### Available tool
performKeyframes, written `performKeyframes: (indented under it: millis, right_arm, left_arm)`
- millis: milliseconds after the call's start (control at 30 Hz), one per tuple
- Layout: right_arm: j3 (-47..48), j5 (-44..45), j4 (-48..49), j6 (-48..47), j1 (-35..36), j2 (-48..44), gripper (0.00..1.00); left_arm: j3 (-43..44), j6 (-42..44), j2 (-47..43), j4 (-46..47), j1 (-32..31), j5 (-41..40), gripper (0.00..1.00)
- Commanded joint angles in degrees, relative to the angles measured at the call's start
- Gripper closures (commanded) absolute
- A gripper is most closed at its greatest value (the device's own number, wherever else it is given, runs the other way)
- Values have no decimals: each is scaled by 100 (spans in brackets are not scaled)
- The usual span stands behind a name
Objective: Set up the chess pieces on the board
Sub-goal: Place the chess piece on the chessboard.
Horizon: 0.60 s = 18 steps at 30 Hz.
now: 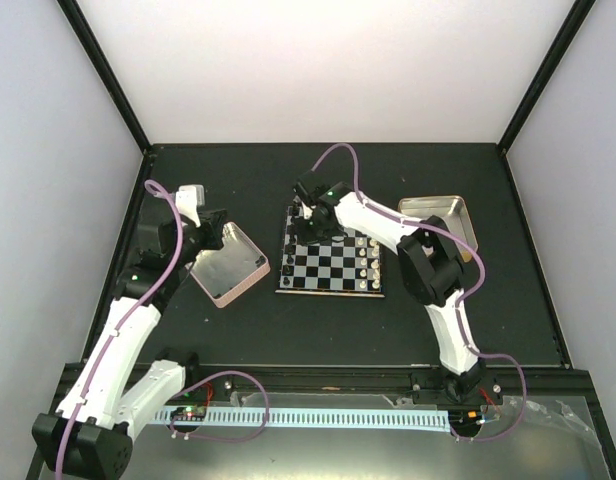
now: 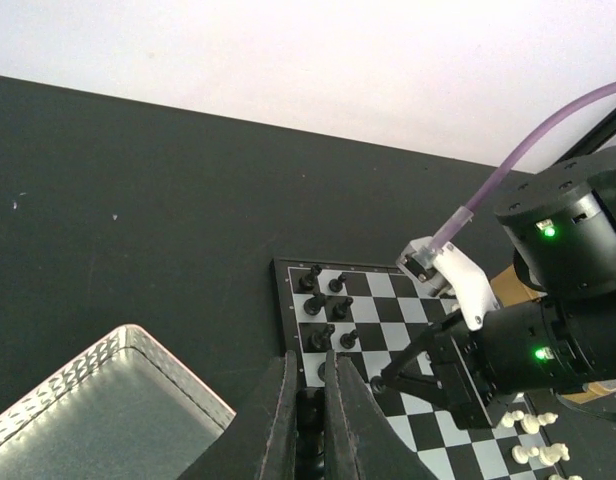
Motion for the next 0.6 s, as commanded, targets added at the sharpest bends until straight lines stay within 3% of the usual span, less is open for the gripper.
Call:
performKeyframes:
  millis: [0, 567]
  right_arm:
    - [342, 167, 143, 159, 5, 241, 99]
    - [678, 257, 174, 218, -1, 671, 94]
  left_arm:
    - [42, 55, 43, 74, 22, 34, 98]
    - [52, 30, 123, 70, 18, 102, 98]
